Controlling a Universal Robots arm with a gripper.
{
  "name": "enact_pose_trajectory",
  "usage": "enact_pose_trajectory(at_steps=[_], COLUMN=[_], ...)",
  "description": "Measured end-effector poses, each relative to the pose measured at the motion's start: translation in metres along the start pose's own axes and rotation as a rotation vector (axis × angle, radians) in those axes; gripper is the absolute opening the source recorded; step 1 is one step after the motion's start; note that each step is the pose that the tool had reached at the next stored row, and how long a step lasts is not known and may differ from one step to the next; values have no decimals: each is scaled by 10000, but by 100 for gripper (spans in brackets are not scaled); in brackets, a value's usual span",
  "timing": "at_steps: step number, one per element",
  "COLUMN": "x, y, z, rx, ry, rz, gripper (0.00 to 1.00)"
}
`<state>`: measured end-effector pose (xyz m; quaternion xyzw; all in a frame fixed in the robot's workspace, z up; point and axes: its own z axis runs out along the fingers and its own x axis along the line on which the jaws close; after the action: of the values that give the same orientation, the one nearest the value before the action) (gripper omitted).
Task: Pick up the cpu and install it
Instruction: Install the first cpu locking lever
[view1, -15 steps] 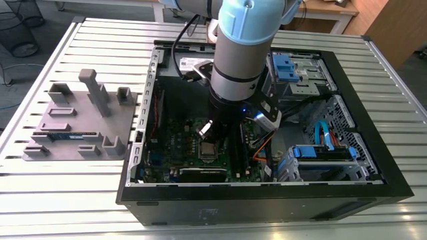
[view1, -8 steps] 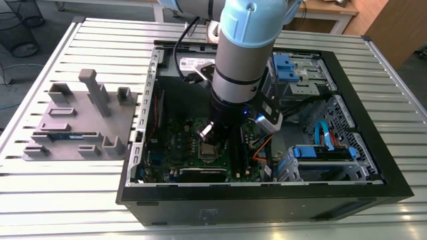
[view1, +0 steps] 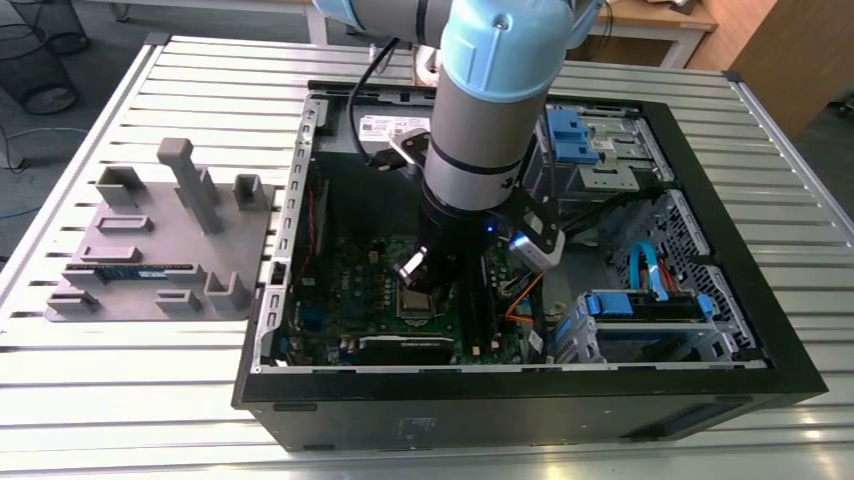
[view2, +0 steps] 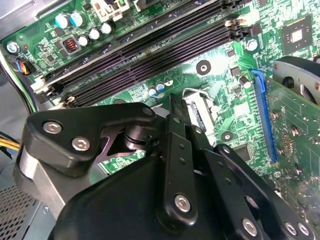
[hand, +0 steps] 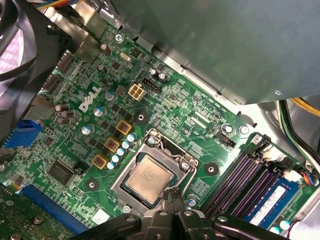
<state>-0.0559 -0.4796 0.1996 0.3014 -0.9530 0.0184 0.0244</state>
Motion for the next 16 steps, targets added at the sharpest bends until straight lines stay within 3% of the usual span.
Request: enact_pose_trajectory(at_steps=[4, 16], x=[1, 28], y=[-3, -46], z=[35, 59], rx=[-1, -1], ry=[1, 1], rz=[26, 27], gripper=[11, 11])
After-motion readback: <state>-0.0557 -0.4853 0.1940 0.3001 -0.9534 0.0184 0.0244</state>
